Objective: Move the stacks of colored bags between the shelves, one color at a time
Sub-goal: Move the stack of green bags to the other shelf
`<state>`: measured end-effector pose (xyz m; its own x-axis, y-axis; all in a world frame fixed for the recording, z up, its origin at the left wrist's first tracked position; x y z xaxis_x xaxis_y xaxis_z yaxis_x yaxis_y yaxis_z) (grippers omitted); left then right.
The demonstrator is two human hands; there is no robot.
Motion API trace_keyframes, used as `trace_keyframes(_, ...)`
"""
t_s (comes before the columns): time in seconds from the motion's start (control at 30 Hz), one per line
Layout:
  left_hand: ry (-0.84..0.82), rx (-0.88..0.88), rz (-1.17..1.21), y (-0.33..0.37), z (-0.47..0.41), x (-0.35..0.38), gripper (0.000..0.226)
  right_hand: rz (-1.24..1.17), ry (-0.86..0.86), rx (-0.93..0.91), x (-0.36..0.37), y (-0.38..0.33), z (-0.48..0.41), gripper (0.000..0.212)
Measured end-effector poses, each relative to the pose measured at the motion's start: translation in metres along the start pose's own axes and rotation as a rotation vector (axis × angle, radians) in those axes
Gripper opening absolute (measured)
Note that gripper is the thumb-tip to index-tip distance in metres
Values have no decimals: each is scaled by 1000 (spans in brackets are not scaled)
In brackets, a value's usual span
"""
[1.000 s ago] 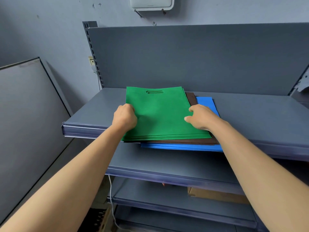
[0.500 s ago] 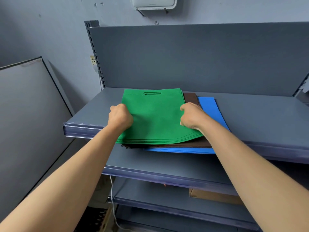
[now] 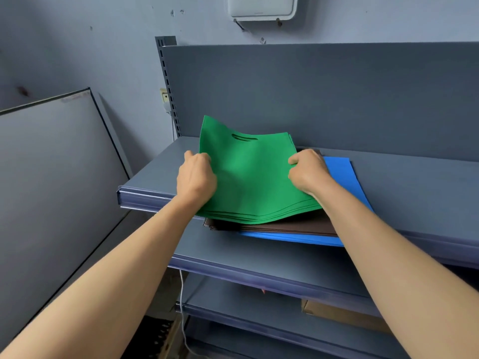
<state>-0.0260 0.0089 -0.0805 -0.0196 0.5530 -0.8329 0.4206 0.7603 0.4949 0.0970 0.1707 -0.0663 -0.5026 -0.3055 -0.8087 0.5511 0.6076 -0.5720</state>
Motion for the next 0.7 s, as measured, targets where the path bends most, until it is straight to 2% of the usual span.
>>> trace_keyframes(0.23, 251, 44, 108, 7, 10, -41, 55, 3, 151, -242, -21, -40, 10, 55)
trace_keyframes(0.43, 335, 24, 129, 8, 39, -56, 64, -158, 212, -346, -23, -39, 26, 56)
trace_keyframes(0.7, 433, -81, 124, 13, 97, -83, 62, -318, 205, -525, -35, -41, 63, 57)
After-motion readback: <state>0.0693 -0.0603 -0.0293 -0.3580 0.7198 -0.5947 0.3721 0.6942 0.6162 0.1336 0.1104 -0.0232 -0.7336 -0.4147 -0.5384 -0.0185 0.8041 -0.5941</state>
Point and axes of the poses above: each hand's wrist, its own z-axis away from the middle knuckle, its own x-axis out of the palm, y = z × x, the point moved 1 cm from there along -z, towards the middle knuckle, and after that the axes turned 3 degrees about -x, right-handed, at the moved point
